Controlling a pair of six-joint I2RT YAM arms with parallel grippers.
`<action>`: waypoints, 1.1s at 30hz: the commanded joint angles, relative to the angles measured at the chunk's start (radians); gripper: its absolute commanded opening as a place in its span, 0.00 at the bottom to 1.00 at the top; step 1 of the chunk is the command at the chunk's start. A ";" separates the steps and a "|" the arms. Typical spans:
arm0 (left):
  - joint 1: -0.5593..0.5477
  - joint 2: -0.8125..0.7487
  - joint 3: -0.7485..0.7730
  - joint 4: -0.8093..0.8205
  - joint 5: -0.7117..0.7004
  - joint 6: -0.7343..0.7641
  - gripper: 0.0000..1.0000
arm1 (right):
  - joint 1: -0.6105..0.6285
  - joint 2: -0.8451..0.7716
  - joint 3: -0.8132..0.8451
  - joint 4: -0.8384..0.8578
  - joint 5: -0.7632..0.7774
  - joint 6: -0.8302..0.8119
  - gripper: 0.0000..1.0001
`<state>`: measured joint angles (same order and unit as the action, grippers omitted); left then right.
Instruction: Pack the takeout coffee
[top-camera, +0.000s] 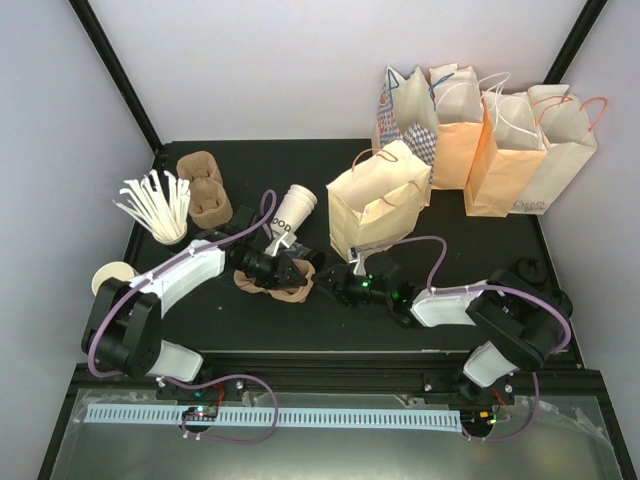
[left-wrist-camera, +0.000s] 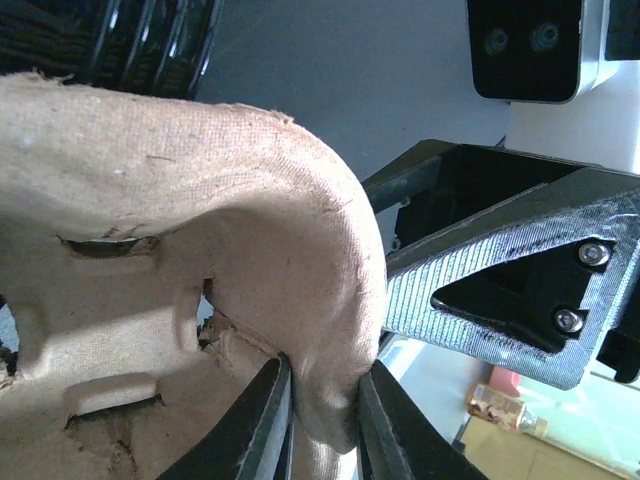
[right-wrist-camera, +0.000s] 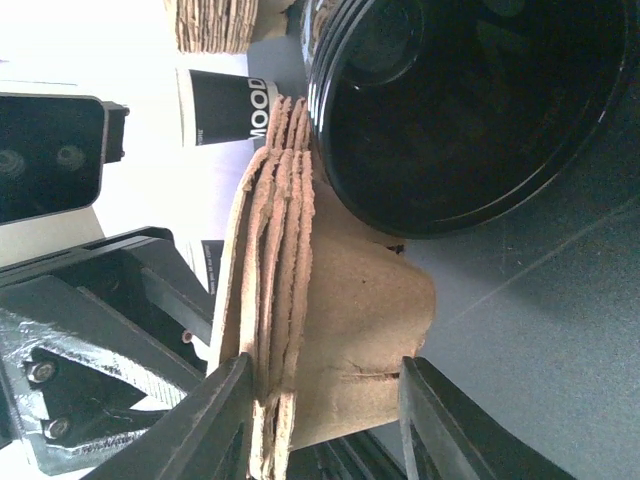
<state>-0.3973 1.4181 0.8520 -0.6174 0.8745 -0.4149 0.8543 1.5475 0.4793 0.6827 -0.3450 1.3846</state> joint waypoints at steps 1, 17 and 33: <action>0.002 -0.065 0.077 -0.012 0.062 0.047 0.18 | 0.006 0.036 0.010 -0.242 0.003 -0.048 0.43; -0.009 -0.172 0.090 -0.084 -0.107 0.115 0.18 | 0.005 0.027 0.058 -0.362 0.027 -0.138 0.45; -0.052 -0.093 0.060 -0.045 -0.104 0.109 0.18 | 0.007 -0.101 -0.013 -0.032 0.010 -0.178 0.81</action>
<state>-0.4332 1.3064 0.9005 -0.6868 0.7624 -0.3103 0.8577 1.4433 0.4850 0.5343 -0.3210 1.2110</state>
